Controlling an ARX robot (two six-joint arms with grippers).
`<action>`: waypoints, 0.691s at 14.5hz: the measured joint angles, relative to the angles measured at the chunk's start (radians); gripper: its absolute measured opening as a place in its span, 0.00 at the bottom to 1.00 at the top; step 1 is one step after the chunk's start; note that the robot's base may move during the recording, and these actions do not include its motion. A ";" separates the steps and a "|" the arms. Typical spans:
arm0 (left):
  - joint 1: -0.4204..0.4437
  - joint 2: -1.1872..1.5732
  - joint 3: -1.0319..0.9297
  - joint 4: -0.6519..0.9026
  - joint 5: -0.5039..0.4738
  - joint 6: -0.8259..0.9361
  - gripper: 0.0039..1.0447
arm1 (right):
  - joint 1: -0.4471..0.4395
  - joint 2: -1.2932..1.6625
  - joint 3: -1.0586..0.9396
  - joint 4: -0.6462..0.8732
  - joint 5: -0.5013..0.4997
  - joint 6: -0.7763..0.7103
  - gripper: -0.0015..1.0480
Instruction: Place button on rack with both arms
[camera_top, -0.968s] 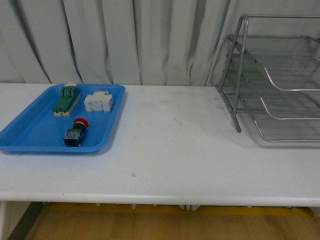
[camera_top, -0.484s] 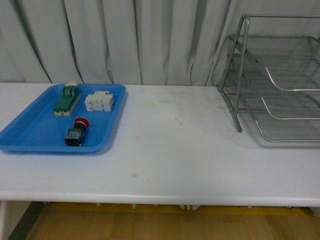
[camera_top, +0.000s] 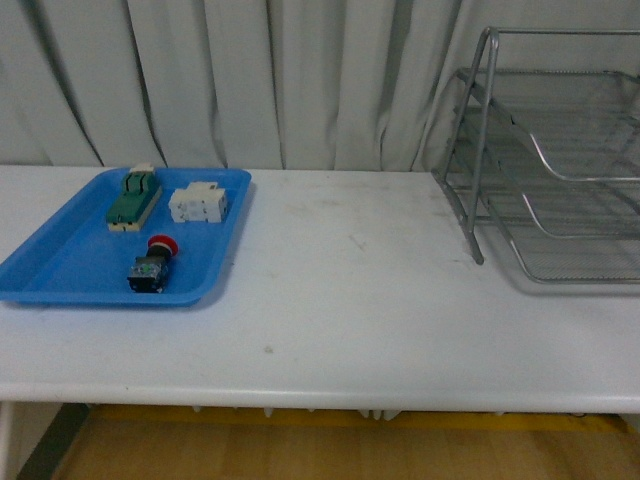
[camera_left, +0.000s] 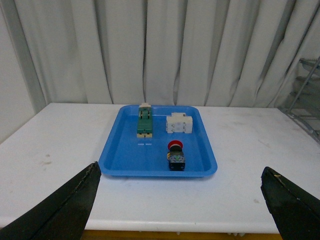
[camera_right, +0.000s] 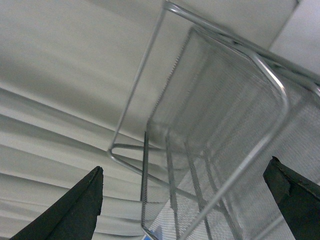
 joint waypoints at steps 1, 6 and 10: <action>0.000 0.000 0.000 0.000 0.000 0.000 0.94 | 0.008 0.042 -0.035 0.045 -0.003 0.065 0.94; 0.000 0.000 0.000 0.000 0.000 0.000 0.94 | 0.045 0.144 -0.076 0.179 -0.005 0.175 0.94; 0.000 0.000 0.000 0.000 0.000 0.000 0.94 | 0.073 0.265 -0.053 0.188 -0.010 0.201 0.94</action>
